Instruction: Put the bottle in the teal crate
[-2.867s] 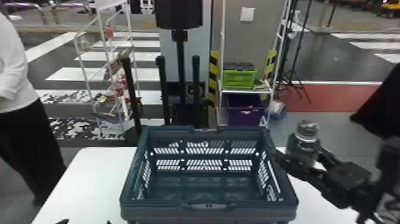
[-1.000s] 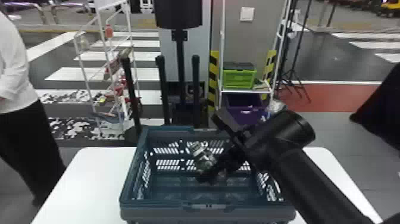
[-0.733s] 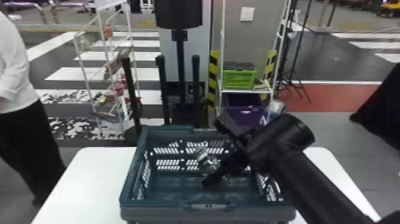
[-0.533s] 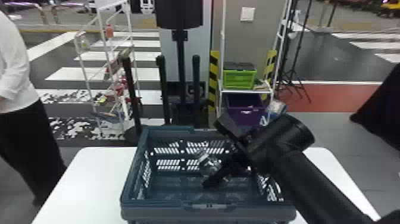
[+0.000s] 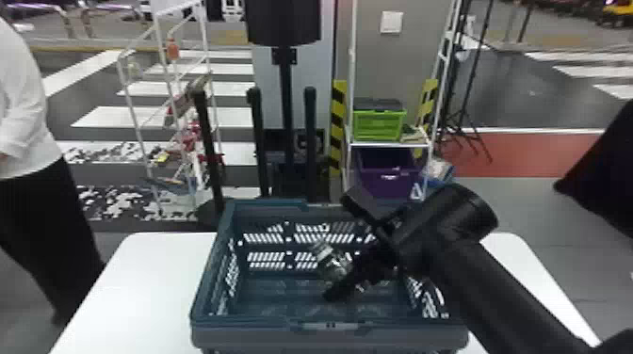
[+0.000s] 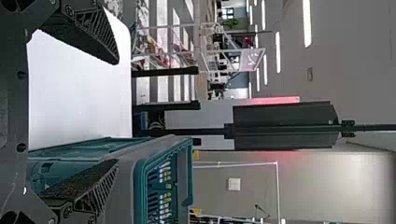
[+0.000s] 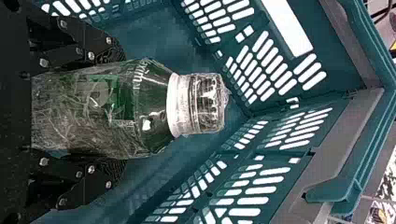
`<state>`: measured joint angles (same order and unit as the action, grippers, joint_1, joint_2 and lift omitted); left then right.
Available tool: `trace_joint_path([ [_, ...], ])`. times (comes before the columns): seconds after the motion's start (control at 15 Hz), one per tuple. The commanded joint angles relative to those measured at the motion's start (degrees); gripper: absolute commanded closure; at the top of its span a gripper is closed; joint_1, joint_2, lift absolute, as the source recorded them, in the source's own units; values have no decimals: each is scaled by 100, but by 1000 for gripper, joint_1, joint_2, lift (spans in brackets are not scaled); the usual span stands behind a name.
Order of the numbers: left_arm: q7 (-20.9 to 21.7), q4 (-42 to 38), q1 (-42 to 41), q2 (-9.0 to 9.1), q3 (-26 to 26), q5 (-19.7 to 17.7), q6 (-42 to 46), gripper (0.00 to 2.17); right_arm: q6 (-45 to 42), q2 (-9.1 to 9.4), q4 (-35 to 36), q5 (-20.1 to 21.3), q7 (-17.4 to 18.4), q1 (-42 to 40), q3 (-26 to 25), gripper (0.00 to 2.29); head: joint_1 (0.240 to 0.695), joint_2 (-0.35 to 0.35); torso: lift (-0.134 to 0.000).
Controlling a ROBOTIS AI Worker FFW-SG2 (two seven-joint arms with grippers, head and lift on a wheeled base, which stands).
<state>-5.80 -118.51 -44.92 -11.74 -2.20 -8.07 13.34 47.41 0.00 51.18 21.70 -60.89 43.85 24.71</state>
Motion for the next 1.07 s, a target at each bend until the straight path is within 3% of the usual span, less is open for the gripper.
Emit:
trace_joint_path([
  [0.0, 0, -6, 9, -4, 0, -1, 6, 137, 36, 5, -12, 36, 7, 0, -2, 248, 499, 0, 0],
  [0.07, 0, -6, 9, -4, 0, -1, 6, 137, 54, 5, -3, 36, 7, 0, -2, 87, 499, 0, 0],
  [0.47, -9, -23, 27, -4, 0, -10, 6, 137, 177, 5, 190, 36, 7, -79, -177, 76, 499, 0, 0],
  [0.73, -9, -67, 27, -4, -27, -19, -11, 137, 1196, 5, 1878, 247, 25, -536, -520, 80, 499, 0, 0],
  [1.0, -18, -111, 53, 5, -18, -19, -47, 137, 1618, 5, 3363, 581, 78, -1107, -1091, 83, 499, 0, 0],
])
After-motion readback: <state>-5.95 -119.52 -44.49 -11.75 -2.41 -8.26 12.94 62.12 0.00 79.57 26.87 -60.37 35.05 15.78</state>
